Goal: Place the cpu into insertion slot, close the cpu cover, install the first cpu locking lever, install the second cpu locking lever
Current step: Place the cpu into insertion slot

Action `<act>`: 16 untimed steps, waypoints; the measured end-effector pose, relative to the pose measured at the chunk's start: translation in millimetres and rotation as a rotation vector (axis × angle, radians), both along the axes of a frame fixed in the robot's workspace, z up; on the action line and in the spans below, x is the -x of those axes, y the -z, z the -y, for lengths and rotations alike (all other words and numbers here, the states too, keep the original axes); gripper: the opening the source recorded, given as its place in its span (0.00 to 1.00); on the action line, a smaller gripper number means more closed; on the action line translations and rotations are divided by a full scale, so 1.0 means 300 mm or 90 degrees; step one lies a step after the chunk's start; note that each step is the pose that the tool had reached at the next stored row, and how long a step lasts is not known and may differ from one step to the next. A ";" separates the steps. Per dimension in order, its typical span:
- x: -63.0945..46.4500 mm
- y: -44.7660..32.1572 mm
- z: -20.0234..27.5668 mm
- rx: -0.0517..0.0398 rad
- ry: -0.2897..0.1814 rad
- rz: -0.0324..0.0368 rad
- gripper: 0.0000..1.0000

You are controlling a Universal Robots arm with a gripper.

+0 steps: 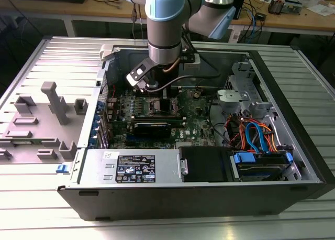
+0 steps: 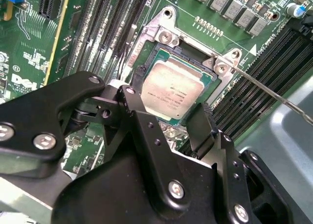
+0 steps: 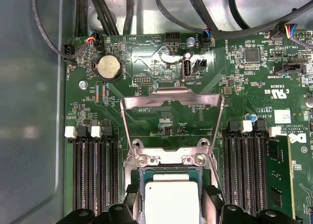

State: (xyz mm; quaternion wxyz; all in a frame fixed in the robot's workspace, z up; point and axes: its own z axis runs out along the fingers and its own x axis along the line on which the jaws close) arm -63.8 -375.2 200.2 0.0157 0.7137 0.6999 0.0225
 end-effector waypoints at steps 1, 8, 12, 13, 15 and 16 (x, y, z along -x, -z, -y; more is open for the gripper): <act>0.000 0.000 0.000 0.0002 0.000 0.0000 0.62; 0.000 -0.026 0.000 0.0019 0.000 -0.0002 0.62; 0.000 -0.046 0.000 0.0036 0.000 -0.0010 0.54; 0.000 -0.051 0.000 0.0036 0.000 -0.0016 0.47; 0.000 -0.060 0.000 0.0036 0.000 -0.0026 0.36; -0.001 -0.067 0.000 0.0036 0.000 -0.0039 0.29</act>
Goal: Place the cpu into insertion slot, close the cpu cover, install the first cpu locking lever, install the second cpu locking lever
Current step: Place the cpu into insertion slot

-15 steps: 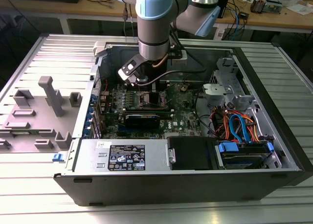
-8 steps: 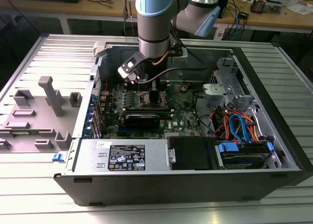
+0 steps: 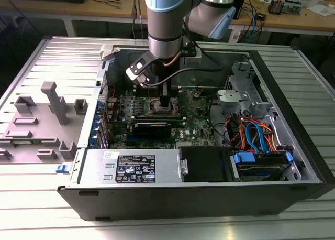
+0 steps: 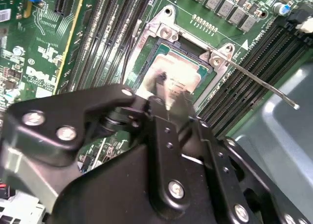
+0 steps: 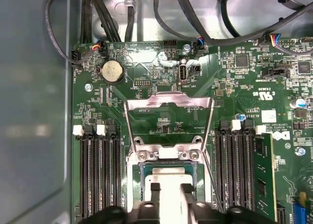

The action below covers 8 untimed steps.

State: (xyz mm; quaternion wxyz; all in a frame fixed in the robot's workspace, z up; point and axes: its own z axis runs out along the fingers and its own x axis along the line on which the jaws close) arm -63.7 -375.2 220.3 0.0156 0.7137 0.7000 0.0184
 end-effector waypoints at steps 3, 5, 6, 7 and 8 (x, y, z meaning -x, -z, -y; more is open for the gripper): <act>-0.001 -0.003 0.000 -0.0002 0.000 -0.0016 0.11; -0.001 -0.004 0.000 0.0000 0.000 -0.0018 0.11; -0.001 -0.004 0.000 0.0000 0.000 -0.0018 0.11; -0.001 -0.004 0.000 0.0000 0.000 -0.0019 0.11; -0.002 -0.004 0.000 0.0000 0.000 -0.0019 0.11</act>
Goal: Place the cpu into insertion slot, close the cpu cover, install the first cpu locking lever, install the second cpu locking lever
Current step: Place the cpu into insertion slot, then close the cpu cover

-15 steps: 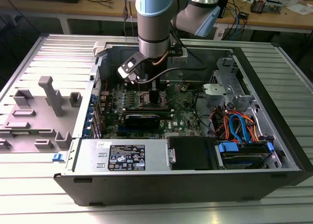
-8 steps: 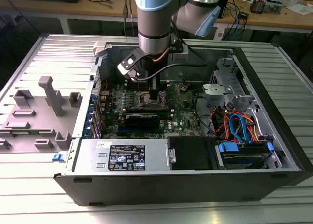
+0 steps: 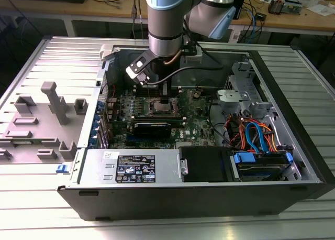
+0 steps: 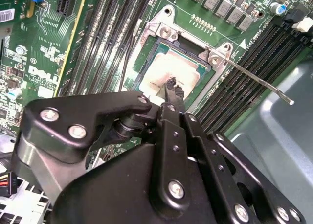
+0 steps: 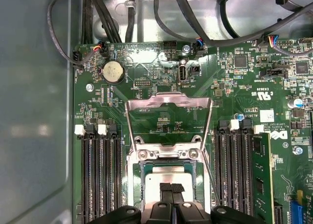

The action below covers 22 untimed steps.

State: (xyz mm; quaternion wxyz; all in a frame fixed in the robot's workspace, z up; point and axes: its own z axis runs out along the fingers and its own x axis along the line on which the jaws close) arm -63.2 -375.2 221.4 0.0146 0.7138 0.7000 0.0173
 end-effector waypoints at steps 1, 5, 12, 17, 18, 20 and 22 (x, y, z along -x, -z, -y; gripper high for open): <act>-0.001 0.000 0.000 0.0000 0.000 -0.0003 0.11; -0.002 0.000 0.000 0.0000 0.000 -0.0008 0.11; -0.003 -0.002 0.000 0.0001 0.000 -0.0011 0.11; -0.003 -0.026 0.000 0.0000 0.000 -0.0010 0.11; -0.003 -0.033 0.000 0.0000 0.000 -0.0010 0.11; -0.003 -0.051 0.000 0.0000 0.000 -0.0010 0.11; -0.003 -0.066 0.000 0.0000 0.000 -0.0010 0.11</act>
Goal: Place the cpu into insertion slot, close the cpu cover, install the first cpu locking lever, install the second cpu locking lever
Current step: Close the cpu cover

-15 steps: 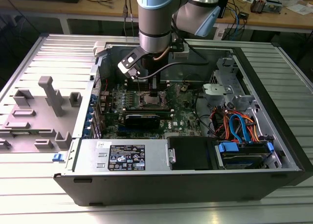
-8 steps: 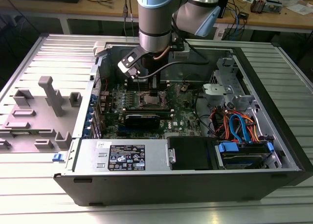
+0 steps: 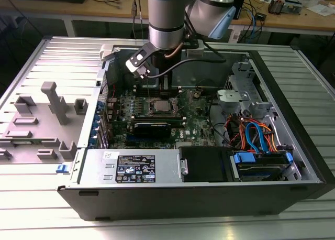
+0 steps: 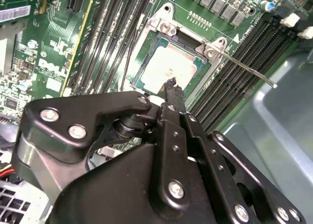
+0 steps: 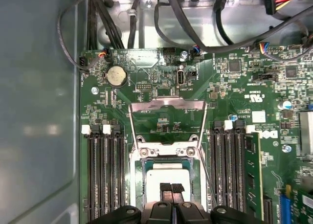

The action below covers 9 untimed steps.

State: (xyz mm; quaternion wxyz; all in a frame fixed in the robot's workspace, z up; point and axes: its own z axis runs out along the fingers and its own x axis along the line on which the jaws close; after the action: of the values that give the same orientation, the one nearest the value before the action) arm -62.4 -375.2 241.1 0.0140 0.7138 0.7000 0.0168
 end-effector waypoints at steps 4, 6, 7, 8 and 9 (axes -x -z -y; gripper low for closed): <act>0.000 -0.057 0.000 0.0000 0.000 0.0000 0.11; 0.000 -0.061 0.000 -0.0002 0.000 0.0001 0.11; 0.000 -0.061 0.000 -0.0002 0.000 0.0001 0.11; 0.000 -0.061 0.000 -0.0001 0.000 0.0000 0.11; 0.000 -0.062 0.000 0.0000 0.000 0.0000 0.11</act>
State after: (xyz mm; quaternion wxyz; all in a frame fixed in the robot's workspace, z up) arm -62.4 -375.2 259.6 0.0140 0.7138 0.7000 0.0168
